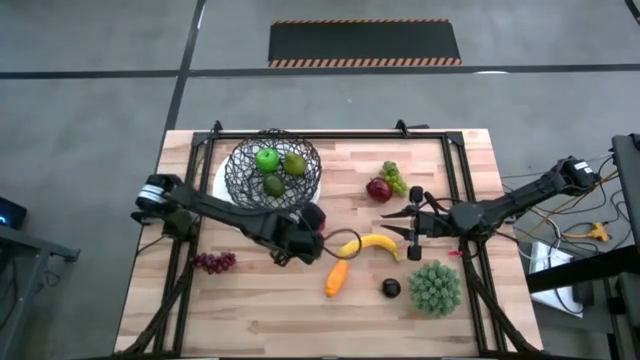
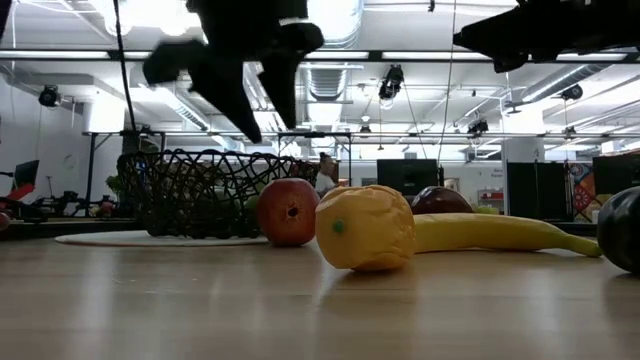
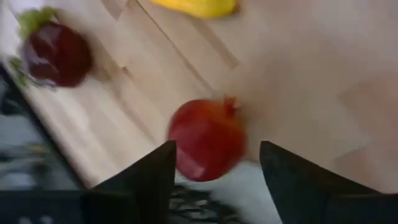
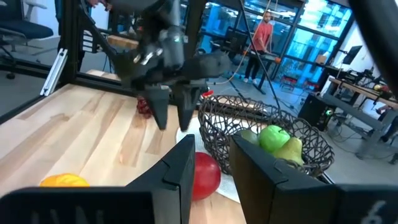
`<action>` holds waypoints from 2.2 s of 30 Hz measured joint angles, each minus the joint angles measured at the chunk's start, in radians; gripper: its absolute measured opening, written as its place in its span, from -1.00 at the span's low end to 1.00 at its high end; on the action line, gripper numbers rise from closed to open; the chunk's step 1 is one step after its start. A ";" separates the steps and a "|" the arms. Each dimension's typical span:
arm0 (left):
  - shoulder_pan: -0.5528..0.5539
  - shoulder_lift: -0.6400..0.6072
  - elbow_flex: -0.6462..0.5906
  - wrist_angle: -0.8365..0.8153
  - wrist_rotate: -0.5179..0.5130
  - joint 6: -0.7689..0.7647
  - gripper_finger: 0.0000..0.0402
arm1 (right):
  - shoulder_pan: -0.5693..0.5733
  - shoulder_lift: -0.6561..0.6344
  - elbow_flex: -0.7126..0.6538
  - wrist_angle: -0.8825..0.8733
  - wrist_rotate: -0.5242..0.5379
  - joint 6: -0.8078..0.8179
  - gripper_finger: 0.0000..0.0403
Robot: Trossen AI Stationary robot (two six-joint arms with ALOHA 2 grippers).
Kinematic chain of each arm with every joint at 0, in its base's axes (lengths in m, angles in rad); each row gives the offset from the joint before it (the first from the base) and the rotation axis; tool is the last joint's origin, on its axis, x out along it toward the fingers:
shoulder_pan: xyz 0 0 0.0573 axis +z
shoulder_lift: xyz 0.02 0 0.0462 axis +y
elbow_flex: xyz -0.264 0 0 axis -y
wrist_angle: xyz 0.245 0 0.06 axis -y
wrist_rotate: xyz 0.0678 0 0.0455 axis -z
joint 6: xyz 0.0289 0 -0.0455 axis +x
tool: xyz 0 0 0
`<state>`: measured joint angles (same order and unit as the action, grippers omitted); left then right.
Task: Build produce basket
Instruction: Put the pomegranate into the woven basket
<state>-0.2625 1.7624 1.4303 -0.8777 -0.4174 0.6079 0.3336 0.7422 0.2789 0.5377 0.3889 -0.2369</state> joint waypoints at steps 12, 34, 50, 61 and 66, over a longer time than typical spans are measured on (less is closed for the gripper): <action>-0.005 0.166 0.014 0.005 -0.227 0.304 0.14 | 0.000 -0.040 -0.022 -0.009 0.001 0.011 -0.55; -0.005 0.171 0.014 0.035 -0.244 0.349 0.16 | 0.000 -0.037 -0.022 -0.026 0.001 0.042 -0.55; 0.000 0.169 0.008 0.047 -0.256 0.321 0.75 | 0.000 -0.037 -0.022 -0.040 0.001 0.062 -0.55; 0.054 0.169 -0.038 0.069 -0.186 0.314 0.75 | 0.000 -0.037 -0.022 -0.046 0.001 0.080 -0.55; 0.067 0.169 -0.056 0.136 -0.177 0.317 0.75 | 0.000 -0.037 -0.022 -0.047 0.001 0.080 -0.55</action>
<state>-0.1952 1.9312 1.3739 -0.7416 -0.5942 0.9252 0.3332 0.7048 0.2569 0.4911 0.3897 -0.1567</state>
